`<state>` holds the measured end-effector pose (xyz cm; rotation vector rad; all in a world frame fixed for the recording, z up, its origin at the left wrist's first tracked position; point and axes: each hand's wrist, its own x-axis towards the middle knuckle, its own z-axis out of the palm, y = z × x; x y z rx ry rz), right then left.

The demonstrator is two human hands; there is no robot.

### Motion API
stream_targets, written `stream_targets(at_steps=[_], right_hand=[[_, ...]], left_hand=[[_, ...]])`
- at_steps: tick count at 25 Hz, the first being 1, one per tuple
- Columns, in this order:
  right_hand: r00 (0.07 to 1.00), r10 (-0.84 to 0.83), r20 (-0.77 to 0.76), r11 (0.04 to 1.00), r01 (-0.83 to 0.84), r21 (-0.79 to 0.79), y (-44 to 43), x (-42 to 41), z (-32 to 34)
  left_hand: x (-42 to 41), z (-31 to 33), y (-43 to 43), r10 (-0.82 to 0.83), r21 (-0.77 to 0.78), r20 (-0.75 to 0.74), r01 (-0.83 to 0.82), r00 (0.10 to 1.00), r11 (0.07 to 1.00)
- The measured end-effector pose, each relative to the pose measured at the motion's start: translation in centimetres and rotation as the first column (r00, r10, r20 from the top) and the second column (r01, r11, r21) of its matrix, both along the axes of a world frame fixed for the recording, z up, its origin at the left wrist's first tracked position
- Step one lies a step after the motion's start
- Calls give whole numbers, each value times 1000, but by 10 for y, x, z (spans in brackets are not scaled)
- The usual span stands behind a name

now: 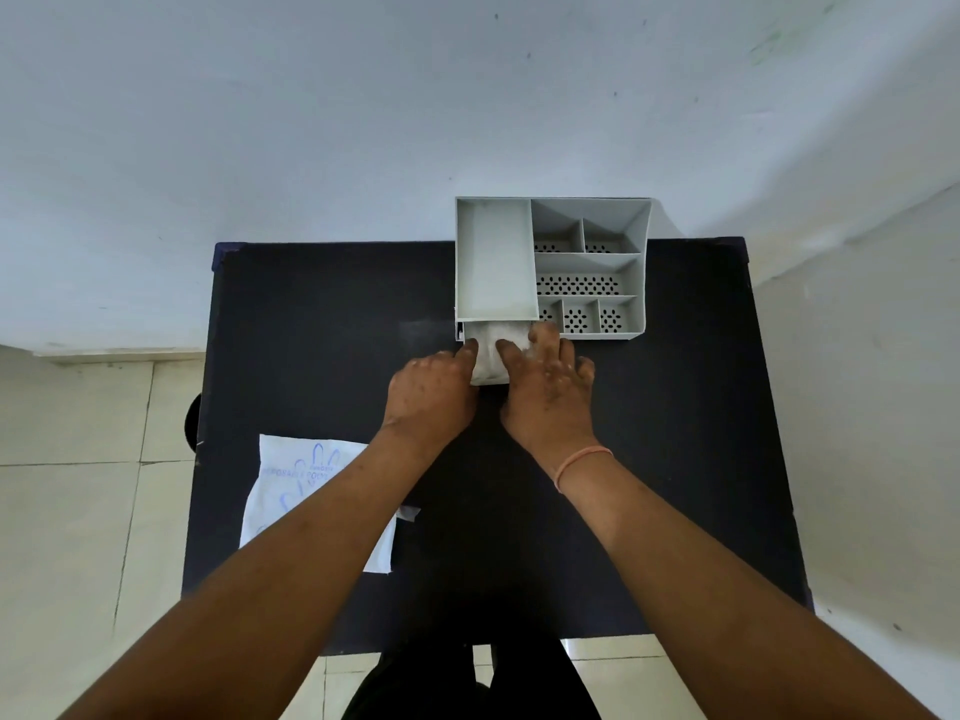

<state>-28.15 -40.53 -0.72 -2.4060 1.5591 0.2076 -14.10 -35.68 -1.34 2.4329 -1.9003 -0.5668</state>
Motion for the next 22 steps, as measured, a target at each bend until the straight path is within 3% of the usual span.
stream_targets(at_steps=[3,6,8,12,15,19,22], right_hand=[[997,-78,-12,997,79,17,0,3,3],[985,-97,-141,957,131,257,-12,3,-1],[988,-112,-106,926,143,351,-18,1,-3],[970,-221,101,959,197,204,-15,-8,-2],[949,-246,197,969,233,86,-9,-15,-4],[946,-249,208,968,247,34,-17,-9,-9],[885,-363,290,930,363,58,-25,-1,-8]], left_hand=[[3,3,-11,15,-10,0,-15,1000,1000],[6,3,-19,15,58,-6,-15,1000,998],[6,3,-22,12,103,-25,-9,1000,995],[11,-1,-17,27,89,-84,-19,996,996],[13,-3,-5,86,-95,-133,-99,987,991],[15,-8,-4,93,-205,-204,-135,975,969],[20,-8,-18,88,-224,-209,-135,974,965]])
